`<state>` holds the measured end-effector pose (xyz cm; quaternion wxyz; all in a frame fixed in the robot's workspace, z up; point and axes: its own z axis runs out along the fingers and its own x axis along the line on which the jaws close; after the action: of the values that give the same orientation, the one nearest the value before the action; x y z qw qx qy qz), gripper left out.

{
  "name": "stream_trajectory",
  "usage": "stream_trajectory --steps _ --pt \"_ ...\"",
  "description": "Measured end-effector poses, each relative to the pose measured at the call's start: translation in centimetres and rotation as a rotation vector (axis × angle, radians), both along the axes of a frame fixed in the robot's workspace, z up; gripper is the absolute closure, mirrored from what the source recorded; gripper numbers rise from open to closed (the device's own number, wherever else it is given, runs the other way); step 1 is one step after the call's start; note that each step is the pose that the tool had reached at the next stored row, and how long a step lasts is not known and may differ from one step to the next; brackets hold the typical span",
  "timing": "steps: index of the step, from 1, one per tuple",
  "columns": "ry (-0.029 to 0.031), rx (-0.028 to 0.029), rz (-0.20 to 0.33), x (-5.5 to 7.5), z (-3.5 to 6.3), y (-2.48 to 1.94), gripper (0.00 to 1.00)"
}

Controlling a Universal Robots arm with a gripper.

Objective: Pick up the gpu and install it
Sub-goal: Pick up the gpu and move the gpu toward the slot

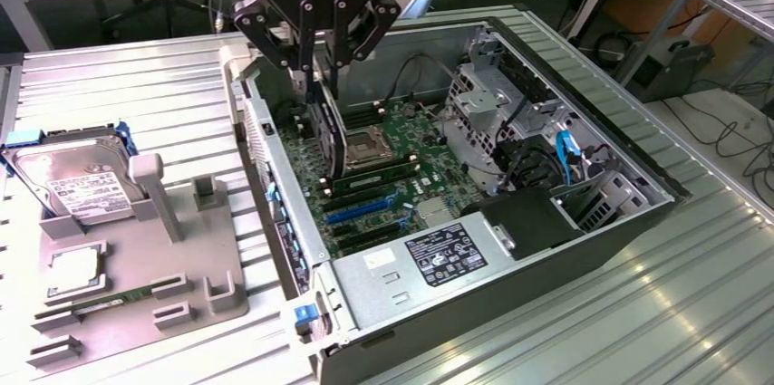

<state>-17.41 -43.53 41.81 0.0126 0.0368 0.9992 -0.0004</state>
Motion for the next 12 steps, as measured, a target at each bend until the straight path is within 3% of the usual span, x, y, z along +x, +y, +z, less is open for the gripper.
stream_trajectory --steps 12 --pt "0.0000 -0.0032 0.000 0.73 -0.29 0.00 0.74"
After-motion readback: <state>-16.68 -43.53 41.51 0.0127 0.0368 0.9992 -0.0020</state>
